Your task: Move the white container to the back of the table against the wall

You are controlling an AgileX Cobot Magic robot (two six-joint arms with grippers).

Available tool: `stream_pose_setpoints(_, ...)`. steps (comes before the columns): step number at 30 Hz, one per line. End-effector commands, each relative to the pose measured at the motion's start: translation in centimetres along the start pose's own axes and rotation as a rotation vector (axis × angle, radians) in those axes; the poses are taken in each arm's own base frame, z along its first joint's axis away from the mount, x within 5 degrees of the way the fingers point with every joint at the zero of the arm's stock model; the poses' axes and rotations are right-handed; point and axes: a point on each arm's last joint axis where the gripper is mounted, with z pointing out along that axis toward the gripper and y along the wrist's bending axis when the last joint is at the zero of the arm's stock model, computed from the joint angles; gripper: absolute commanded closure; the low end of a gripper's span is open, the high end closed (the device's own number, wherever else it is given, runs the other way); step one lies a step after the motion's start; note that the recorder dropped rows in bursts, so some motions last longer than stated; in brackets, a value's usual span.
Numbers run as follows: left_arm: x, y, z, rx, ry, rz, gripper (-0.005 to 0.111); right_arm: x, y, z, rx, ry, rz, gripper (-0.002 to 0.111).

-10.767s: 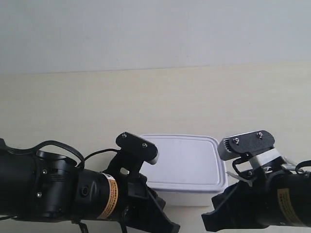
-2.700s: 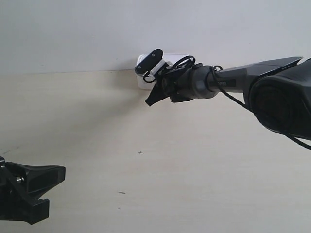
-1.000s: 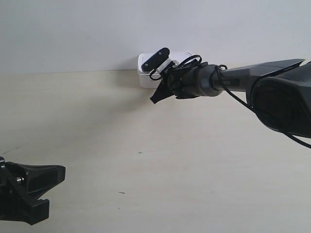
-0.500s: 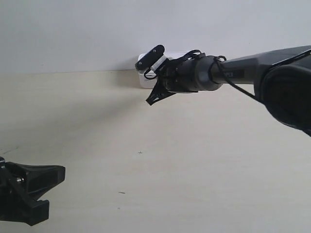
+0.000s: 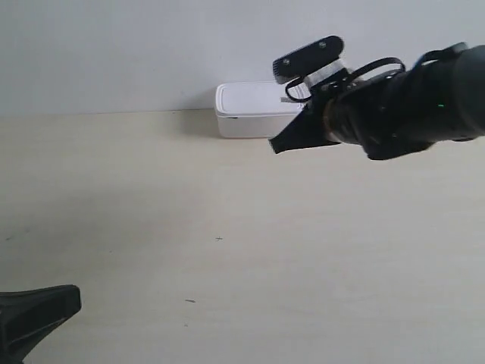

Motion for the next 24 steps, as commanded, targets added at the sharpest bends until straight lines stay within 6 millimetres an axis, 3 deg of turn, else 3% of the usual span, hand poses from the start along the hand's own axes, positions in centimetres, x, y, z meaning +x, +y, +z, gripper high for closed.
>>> stream_pose_setpoints(1,0.8,0.0,-1.3,0.040,-0.074,-0.057,0.107,1.0,-1.6,-4.6,-0.015,-0.034,0.158,0.108)
stream_pose_setpoints(7,0.5,-1.1,-2.6,0.144,-0.141,-0.090,0.107,4.0,-3.3,-10.1,-0.022,-0.049,0.256,0.108)
stream_pose_setpoints(12,0.5,-1.6,-3.3,0.201,-0.159,-0.092,0.107,6.6,-4.9,-14.8,-0.040,-0.110,0.489,0.108)
stream_pose_setpoints(24,0.7,-3.2,-5.3,0.376,-0.212,-0.086,0.107,11.6,-5.5,-25.1,-0.390,-0.412,0.531,0.108)
